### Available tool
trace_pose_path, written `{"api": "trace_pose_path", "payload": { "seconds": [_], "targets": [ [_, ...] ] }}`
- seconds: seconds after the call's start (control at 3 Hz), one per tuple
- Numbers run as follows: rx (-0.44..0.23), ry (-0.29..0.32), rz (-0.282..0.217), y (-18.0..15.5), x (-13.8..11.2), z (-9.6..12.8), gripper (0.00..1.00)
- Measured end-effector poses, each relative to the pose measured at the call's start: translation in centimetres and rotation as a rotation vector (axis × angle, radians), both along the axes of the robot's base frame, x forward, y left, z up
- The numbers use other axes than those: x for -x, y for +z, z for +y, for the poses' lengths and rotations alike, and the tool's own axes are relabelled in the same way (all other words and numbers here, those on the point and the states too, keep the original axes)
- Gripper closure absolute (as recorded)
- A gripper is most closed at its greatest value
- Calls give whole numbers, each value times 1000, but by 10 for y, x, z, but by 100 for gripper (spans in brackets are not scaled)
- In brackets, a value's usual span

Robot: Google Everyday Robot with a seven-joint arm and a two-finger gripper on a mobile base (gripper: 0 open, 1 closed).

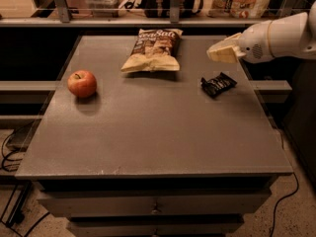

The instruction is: Move rxbar chocolate near brown chip bag

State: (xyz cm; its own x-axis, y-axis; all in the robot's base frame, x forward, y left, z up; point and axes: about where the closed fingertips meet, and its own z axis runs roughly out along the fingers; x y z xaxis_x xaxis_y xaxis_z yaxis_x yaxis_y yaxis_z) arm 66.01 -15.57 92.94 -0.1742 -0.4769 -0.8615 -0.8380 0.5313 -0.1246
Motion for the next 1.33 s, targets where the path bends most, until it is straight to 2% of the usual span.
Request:
{"api": "trace_pose_path", "payload": {
  "seconds": [0.33,0.67,1.0,1.33],
  "targets": [
    [0,0,-1,0,0,1,82],
    [-1,4,0,-1,-1,4,59],
    [-20,-2,35,-13,4,8,36],
    [-36,-34,65,-24,9,6,12]
  ]
}}
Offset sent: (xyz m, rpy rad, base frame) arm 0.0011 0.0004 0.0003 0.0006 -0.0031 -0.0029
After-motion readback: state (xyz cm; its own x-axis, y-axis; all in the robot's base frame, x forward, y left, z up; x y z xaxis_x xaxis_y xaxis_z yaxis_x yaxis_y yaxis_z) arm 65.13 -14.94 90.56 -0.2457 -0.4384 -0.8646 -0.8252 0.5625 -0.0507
